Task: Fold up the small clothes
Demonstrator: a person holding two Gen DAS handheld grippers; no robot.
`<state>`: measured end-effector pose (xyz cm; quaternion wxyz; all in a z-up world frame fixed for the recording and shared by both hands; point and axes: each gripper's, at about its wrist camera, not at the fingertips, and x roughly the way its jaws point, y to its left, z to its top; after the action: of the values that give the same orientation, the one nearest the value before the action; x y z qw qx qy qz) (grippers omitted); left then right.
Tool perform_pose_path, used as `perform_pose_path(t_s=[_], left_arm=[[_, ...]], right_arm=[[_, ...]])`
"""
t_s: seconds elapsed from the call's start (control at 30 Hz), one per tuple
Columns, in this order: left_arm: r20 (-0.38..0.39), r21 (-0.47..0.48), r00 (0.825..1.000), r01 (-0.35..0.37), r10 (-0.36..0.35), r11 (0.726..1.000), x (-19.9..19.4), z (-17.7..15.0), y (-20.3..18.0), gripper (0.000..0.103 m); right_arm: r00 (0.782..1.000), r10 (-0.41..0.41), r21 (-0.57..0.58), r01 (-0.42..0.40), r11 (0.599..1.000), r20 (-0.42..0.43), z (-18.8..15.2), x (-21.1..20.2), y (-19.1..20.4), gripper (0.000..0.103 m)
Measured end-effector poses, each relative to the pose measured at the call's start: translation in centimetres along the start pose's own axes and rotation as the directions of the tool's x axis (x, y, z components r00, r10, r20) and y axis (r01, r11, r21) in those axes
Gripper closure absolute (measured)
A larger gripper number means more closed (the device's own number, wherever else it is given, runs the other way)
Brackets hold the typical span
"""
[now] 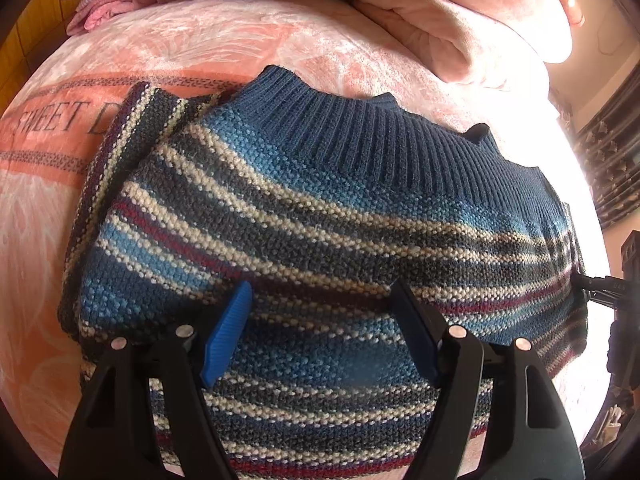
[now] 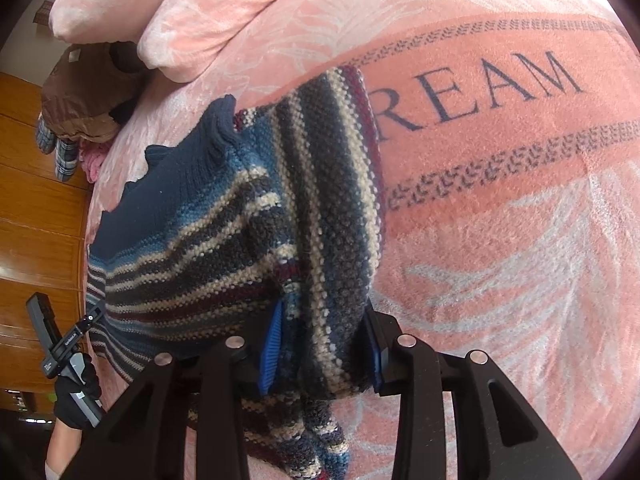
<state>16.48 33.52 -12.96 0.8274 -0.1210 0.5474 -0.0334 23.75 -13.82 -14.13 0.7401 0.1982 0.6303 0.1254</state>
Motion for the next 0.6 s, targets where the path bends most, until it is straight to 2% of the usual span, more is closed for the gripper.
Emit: perform_pose_path(t_s=[0.13, 0.43, 0.5, 0.6], left_arm=[[0.001, -0.016, 1.0, 0.029, -0.029, 0.999, 0.1, 0.0, 0.6, 0.031], [-0.006, -0.039, 0.999, 0.045, -0.046, 0.998, -0.1, 0.3, 0.7, 0.03], [0.002, -0.077, 0.997, 0.074, -0.074, 0.994, -0.7, 0.7, 1.0, 0.032], [0.057, -0.124, 0.984, 0.173, -0.167, 0.977, -2.4, 1.6, 0.9, 0.033]], right_arm=[[1.0, -0.003, 0.005, 0.003, 1.0, 0.003, 0.0, -0.2, 0.0, 0.068], [1.0, 0.017, 0.018, -0.016, 1.0, -0.005, 0.2, -0.9, 0.0, 0.07], [1.0, 0.028, 0.017, -0.028, 0.999, -0.003, 0.4, -1.3, 0.3, 0.072], [0.998, 0.058, -0.03, -0.058, 0.998, 0.007, 0.6, -2.3, 1.6, 0.075]])
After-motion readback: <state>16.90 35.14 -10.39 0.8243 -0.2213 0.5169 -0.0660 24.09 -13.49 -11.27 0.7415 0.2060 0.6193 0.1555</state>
